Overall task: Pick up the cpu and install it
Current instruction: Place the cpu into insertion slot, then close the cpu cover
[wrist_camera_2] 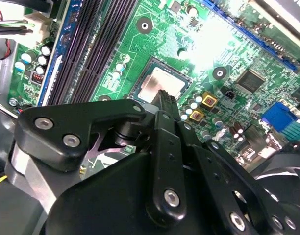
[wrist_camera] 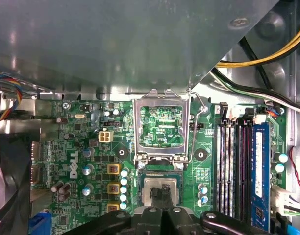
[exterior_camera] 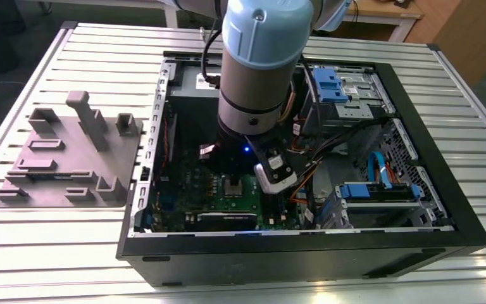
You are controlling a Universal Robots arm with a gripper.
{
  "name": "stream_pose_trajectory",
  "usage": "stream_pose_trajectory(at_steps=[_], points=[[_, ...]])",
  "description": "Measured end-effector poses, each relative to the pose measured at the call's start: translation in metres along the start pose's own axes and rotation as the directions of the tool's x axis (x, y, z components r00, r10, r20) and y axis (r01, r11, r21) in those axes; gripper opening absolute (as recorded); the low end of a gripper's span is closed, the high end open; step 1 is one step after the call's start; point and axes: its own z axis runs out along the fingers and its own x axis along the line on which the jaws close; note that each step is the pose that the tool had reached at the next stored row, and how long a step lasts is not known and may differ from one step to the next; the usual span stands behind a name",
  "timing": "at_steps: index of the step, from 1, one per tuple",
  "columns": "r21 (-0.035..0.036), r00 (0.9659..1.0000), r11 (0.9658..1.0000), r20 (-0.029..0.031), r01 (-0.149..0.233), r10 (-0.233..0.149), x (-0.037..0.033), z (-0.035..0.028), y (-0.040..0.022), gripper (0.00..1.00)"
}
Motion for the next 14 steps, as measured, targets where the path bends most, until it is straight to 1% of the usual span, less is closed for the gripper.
stream_pose_trajectory(at_steps=[14], points=[[0.0001, 1.0, 1.0, 0.0, 0.0, 0.0, 0.0001, -0.0026, 0.0001, 0.1]])
